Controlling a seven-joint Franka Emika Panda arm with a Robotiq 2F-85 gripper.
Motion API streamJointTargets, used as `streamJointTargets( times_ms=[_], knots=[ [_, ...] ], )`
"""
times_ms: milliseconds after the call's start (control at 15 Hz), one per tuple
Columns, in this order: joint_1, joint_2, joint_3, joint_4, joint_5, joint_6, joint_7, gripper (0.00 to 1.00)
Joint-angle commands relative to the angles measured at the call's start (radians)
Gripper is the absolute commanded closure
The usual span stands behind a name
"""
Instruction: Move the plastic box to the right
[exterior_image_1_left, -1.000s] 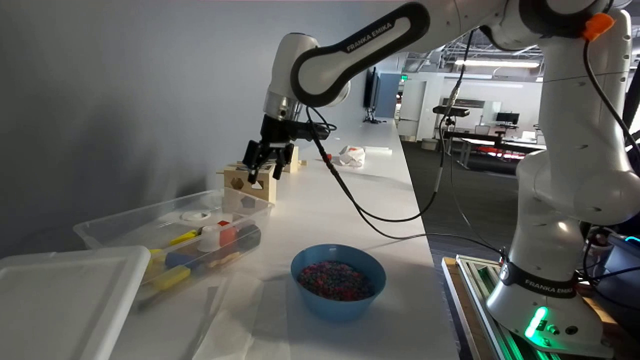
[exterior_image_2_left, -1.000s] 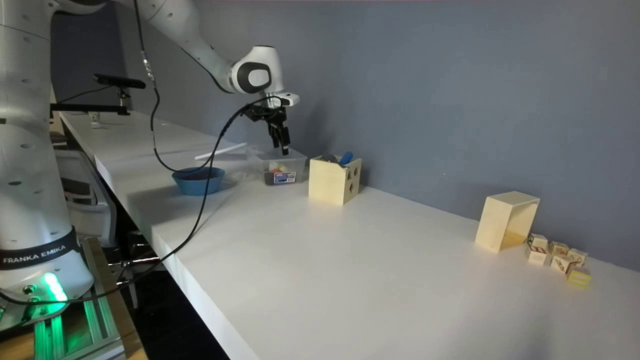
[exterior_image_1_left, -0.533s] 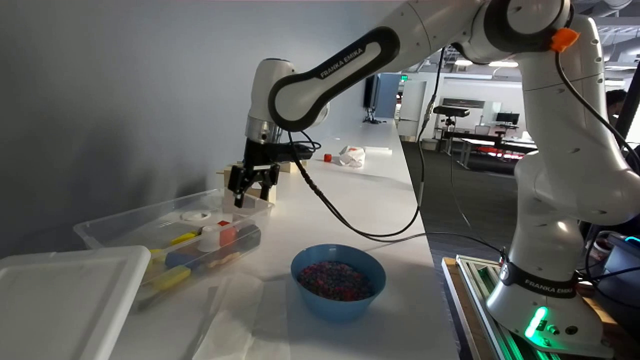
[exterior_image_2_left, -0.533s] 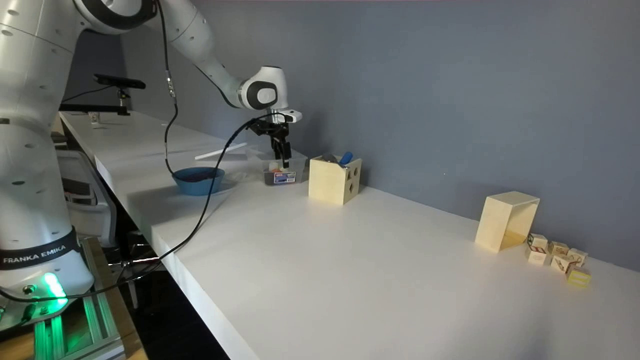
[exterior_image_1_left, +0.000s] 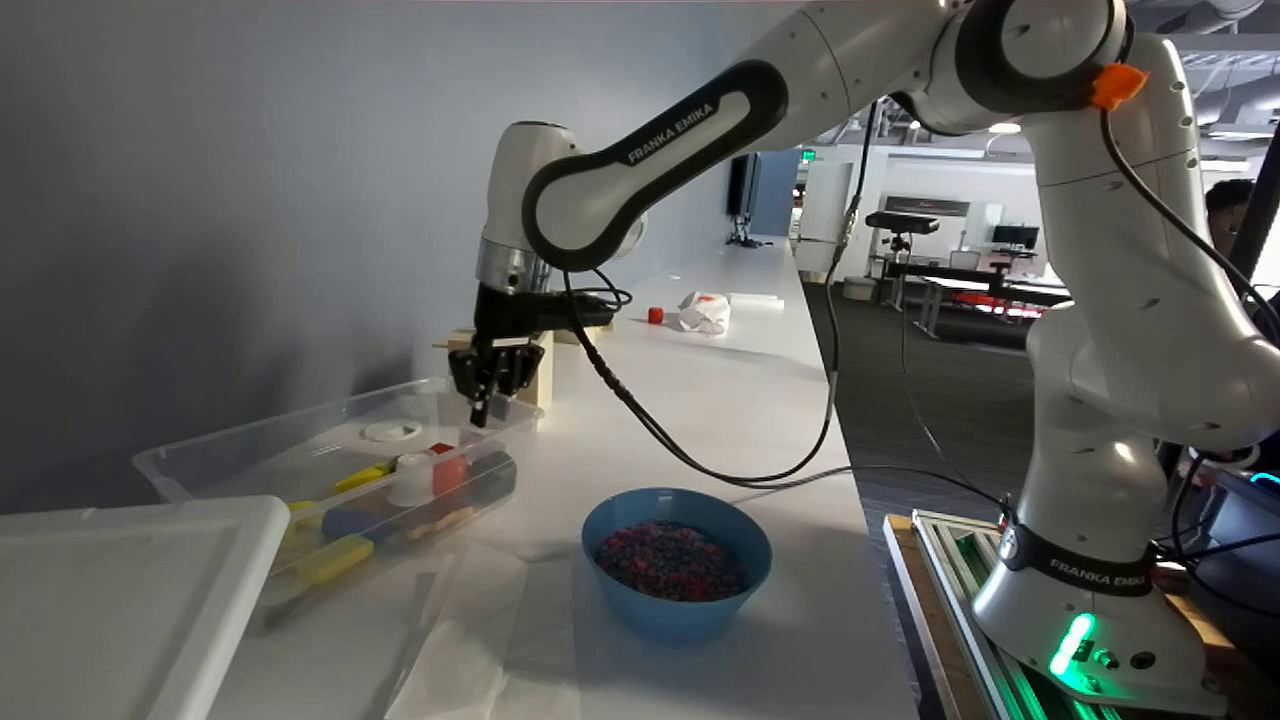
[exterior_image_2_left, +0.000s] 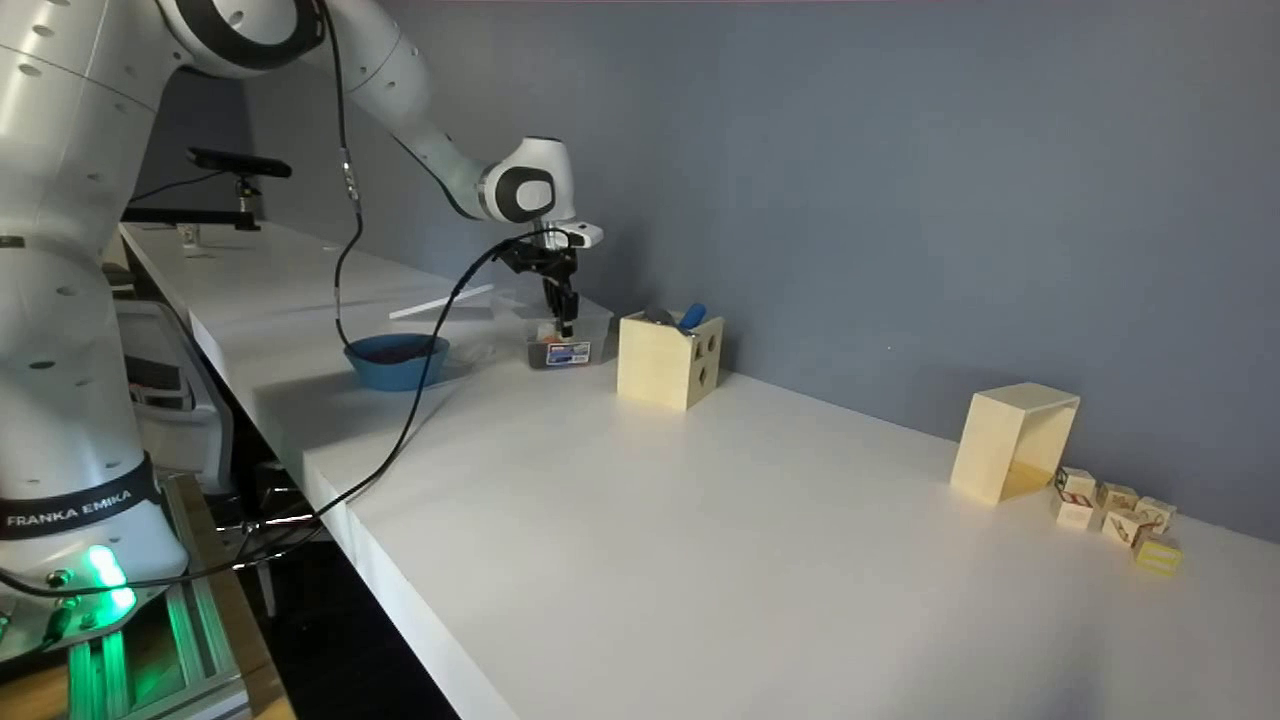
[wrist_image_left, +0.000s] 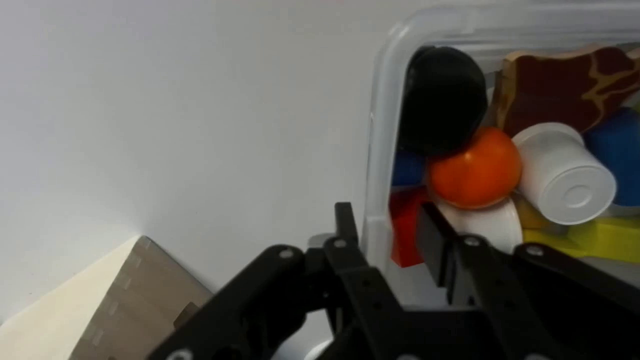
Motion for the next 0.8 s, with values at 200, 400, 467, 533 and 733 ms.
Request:
streamJointTargets(
  times_ms=[200, 400, 467, 533, 733],
  knots=[
    [0.026, -0.083, -0.021, -0.045, -0.005, -0.003, 0.047, 1.00],
    [0.044, -0.132, -0.050, -0.068, -0.101, -0.025, 0.077, 0.97],
    [0.048, -0.154, -0.060, -0.079, -0.138, -0.038, 0.083, 0.97],
    [0.051, -0.176, -0.067, -0.090, -0.173, -0.053, 0.091, 0.97],
    [0.043, -0.249, -0.062, -0.127, -0.237, -0.134, 0.079, 0.97]
  ],
)
